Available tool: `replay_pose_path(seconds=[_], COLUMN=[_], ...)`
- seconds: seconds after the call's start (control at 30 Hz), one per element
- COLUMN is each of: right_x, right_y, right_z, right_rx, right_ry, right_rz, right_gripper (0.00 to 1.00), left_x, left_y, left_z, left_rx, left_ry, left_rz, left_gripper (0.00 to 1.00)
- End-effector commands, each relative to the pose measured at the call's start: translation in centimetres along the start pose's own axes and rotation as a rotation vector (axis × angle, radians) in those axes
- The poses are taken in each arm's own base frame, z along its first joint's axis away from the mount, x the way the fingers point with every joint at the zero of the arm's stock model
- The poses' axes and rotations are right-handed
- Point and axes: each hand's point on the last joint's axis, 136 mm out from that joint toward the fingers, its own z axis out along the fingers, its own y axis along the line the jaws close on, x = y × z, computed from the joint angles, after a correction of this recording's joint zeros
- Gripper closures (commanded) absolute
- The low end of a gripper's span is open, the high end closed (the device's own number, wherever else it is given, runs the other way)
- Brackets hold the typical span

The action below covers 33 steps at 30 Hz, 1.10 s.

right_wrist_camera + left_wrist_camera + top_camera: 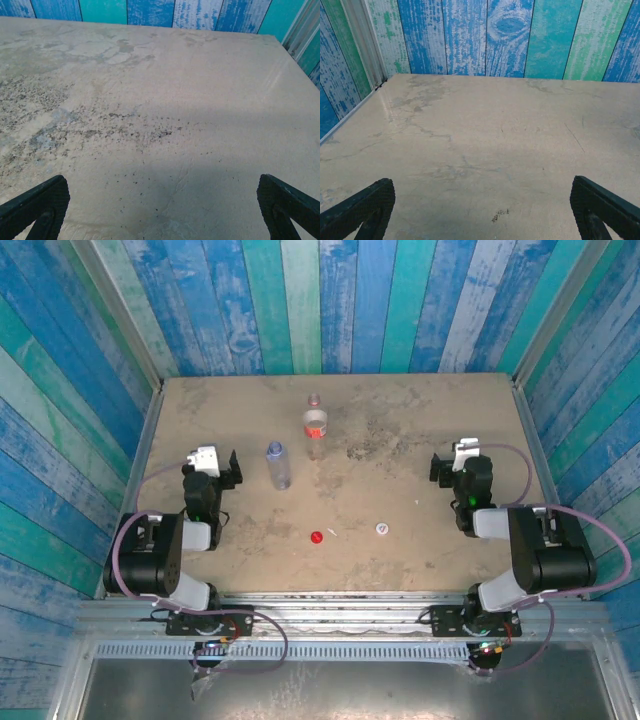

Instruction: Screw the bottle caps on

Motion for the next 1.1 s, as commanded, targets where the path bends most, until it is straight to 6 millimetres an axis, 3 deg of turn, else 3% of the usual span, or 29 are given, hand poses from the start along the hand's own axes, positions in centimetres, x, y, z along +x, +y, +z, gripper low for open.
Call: replay_pose_path(seconds=[0.0,0.8,1.07], right_x=[-0.7,-0.8,-2.8], right_y=[-0.1,0.1,1.0], right_z=[0.1,0.2,-1.5], right_rx=[0.013,0.006,-0.061], right_ry=[-0.018,-0.016,-0.04], right_rz=[0.002,-0.007,-0.036], right_gripper=[0.0,0.0,0.0], left_x=[0.3,0.2,-2.7], left_y=[-0.1,-0.1,0.4], left_z=[0.4,0.3,-0.6], left_rx=[0.003,0.003,-0.039], left_ry=[0.012,0.009,0.002], left_rz=[0.004,0.004,-0.013], left_gripper=[0.06,0.06,0.06])
